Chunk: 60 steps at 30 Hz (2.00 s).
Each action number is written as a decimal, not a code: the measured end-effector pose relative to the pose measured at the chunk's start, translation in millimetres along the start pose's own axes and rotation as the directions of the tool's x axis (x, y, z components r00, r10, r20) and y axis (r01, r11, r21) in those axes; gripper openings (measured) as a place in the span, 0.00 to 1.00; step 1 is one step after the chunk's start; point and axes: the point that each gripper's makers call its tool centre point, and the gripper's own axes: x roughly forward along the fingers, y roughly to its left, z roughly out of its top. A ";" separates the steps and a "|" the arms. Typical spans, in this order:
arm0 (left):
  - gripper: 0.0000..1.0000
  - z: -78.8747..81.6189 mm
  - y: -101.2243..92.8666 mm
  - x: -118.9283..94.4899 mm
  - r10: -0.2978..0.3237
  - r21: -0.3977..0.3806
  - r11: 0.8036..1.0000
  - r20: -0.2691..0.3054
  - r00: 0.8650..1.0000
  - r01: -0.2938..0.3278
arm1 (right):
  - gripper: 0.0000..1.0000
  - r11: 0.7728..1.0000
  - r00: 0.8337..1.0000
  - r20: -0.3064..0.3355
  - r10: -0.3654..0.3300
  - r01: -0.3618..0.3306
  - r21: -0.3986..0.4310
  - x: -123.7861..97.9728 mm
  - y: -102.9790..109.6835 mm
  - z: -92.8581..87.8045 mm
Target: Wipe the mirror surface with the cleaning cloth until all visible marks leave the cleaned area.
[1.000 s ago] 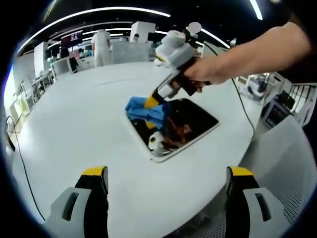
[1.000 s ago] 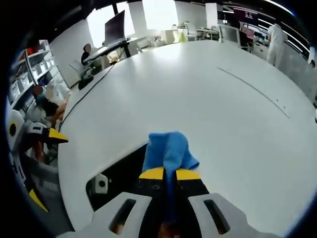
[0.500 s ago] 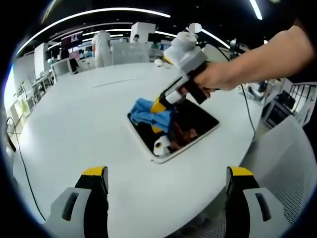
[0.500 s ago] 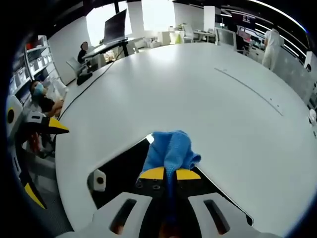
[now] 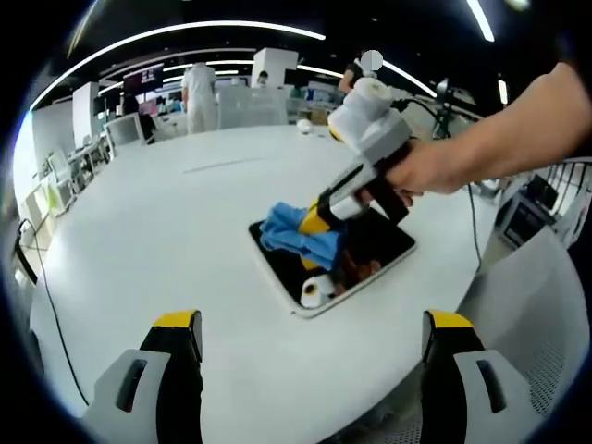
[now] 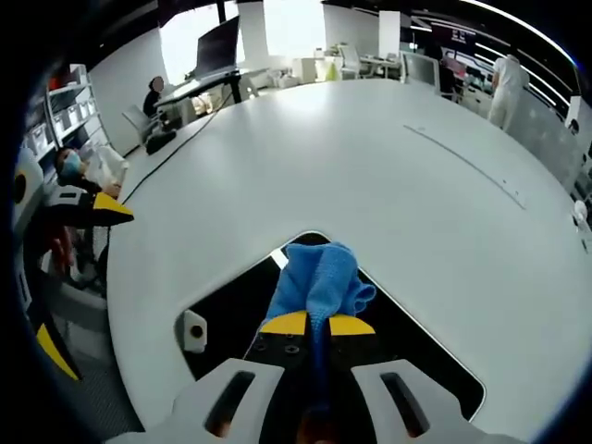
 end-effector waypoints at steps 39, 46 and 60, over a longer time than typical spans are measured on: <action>1.00 -20.0 -8.5 5.0 0.017 0.078 0.997 -0.045 0.999 -0.014 | 0.00 0.999 1.000 0.020 0.004 -0.005 0.033 -17.1 47.7 -25.6; 0.99 -17.1 -9.9 3.9 0.014 0.089 0.996 -0.027 1.000 -0.011 | 0.00 0.997 0.999 0.038 -0.012 0.009 0.071 -19.3 51.3 -27.2; 0.99 -22.5 -19.1 6.2 -0.030 0.101 0.994 -0.060 0.998 0.036 | 0.00 0.997 1.000 0.018 0.002 -0.004 0.081 -27.0 69.5 -38.4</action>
